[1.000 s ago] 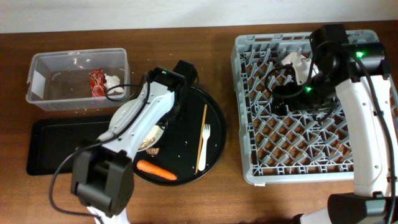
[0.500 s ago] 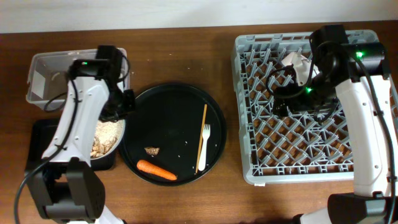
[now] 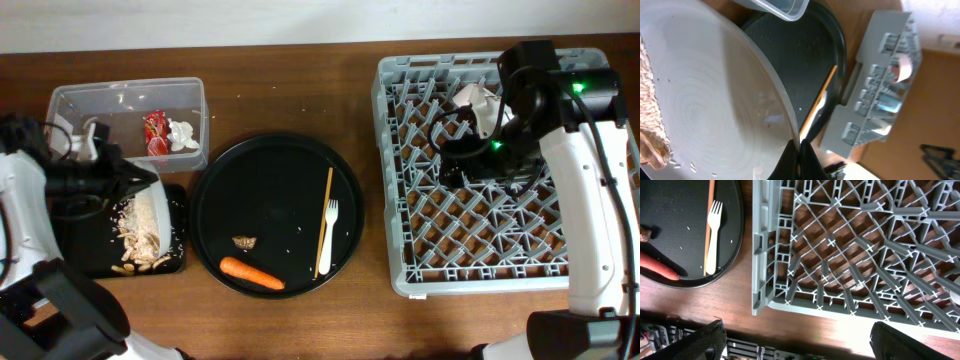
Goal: Sort waste into correct bins and load items into the dishwasher rack
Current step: 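Lift the grey plate with the left gripper and tip food onto the black tray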
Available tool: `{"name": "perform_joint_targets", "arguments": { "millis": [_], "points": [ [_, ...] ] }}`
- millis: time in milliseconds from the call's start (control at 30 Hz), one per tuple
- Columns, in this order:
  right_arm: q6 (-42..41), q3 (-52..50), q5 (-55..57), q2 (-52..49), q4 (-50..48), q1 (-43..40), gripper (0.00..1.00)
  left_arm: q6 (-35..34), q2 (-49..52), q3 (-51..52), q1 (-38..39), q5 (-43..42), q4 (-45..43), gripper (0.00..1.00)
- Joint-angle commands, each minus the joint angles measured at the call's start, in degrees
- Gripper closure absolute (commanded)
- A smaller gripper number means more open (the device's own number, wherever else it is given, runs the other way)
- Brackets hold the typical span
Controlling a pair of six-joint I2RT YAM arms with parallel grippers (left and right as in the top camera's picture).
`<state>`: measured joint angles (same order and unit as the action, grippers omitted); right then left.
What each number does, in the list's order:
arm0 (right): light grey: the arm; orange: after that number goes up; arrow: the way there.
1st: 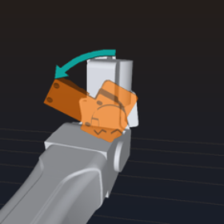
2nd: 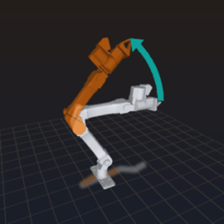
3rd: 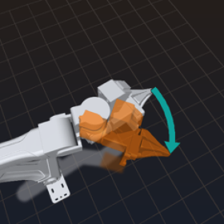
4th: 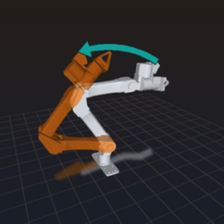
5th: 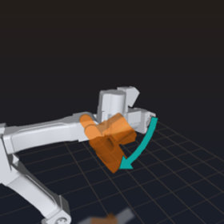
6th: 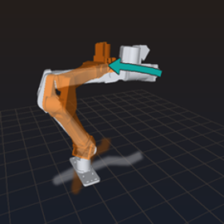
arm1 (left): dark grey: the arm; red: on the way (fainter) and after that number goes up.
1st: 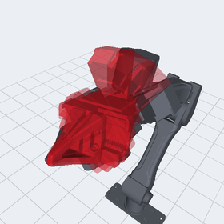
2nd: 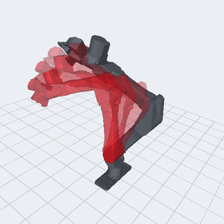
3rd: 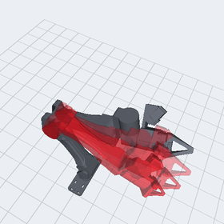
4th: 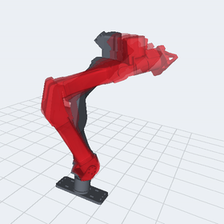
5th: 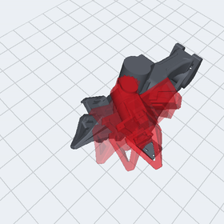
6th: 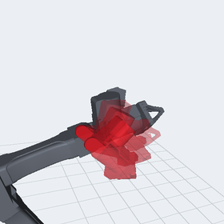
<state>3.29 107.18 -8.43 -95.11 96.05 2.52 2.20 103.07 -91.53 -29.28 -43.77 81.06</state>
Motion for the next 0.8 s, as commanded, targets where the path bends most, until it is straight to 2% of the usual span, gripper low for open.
{"name": "perform_joint_targets", "arguments": {
  "millis": [0, 67, 100, 167, 300, 367, 433, 500, 567, 633, 667, 767],
  "points": [
    [0.35, 0.07, 0.79, 0.24, 0.24, -0.33, 0.05, 1.14, -1.86, -1.05, -3.50, -6.97, 1.73, 1.00],
    [0.35, 0.07, 0.79, 0.24, 0.26, -0.33, 0.05, 2.23, -1.86, -1.05, -6.45, -12.13, 1.75, 1.00],
    [0.35, 0.07, 0.79, 0.24, 0.26, -0.33, 0.05, 6.78, -1.86, -1.05, -8.00, -17.97, 2.19, 1.00],
    [0.35, 0.07, 0.79, 0.24, 0.28, -0.31, 0.05, 9.29, -1.84, -1.05, -8.28, -19.93, 2.16, 1.00],
    [0.35, 0.07, 0.79, 0.24, 0.28, -0.33, 0.05, 11.65, -1.84, -1.05, -8.39, -19.87, 2.12, 1.00],
    [0.35, 0.07, 0.79, 0.24, 0.50, -0.31, 0.05, 11.65, -1.84, -1.05, -8.48, -16.24, 1.57, 1.00],
    [0.35, 0.07, 0.79, 0.24, 0.66, -0.33, 0.05, 16.72, -1.86, -1.05, -9.40, -18.99, 3.96, 1.00],
    [0.33, 0.07, 0.79, 0.24, 0.66, -0.31, 0.05, 15.02, -1.84, -1.05, -10.29, -11.17, 2.54, 1.00],
    [0.33, 0.07, 0.76, 0.24, 0.66, -0.31, 0.05, 17.64, -1.84, -1.05, -10.64, -14.34, 3.41, 1.00],
    [0.33, 0.07, 0.79, 0.24, 0.87, -0.31, 0.05, 17.38, -1.84, -1.05, -10.64, -13.09, 3.02, 1.00],
    [0.33, 0.07, 0.79, 0.24, 0.87, -0.31, 0.05, 14.91, -1.84, -1.05, -10.67, -12.98, 4.15, 1.00],
    [0.33, 0.07, 0.79, 0.24, 1.09, -0.31, 0.05, 23.56, -2.21, -1.05, -11.19, -17.00, 5.64, 1.00]
  ]
}}
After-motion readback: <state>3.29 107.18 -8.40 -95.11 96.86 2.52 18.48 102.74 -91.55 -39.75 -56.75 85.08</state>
